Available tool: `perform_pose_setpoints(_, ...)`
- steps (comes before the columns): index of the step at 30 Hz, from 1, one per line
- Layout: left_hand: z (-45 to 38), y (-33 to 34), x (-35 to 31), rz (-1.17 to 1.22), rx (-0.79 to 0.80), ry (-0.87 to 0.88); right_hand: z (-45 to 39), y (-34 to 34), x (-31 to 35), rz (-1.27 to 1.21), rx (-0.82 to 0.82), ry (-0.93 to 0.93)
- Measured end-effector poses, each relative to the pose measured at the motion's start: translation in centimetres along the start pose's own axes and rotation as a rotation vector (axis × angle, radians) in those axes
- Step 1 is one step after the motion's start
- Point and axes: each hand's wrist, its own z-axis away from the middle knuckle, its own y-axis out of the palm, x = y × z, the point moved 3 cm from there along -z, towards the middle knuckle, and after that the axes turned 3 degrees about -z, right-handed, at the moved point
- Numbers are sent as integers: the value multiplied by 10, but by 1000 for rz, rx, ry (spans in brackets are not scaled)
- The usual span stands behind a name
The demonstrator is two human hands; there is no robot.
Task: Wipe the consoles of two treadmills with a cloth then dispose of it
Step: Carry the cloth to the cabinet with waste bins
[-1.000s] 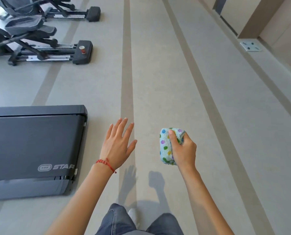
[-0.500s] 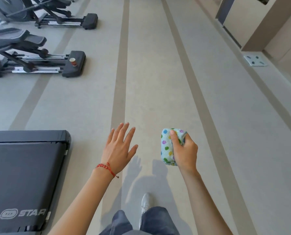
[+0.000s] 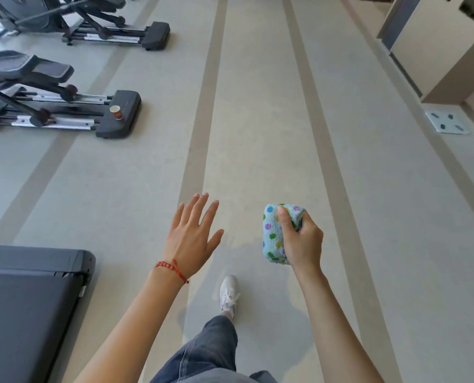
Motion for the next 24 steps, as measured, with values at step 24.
perform_pose_setpoints(24,-535,115,51,49,52,49,-519,116,46,4,-8,13)
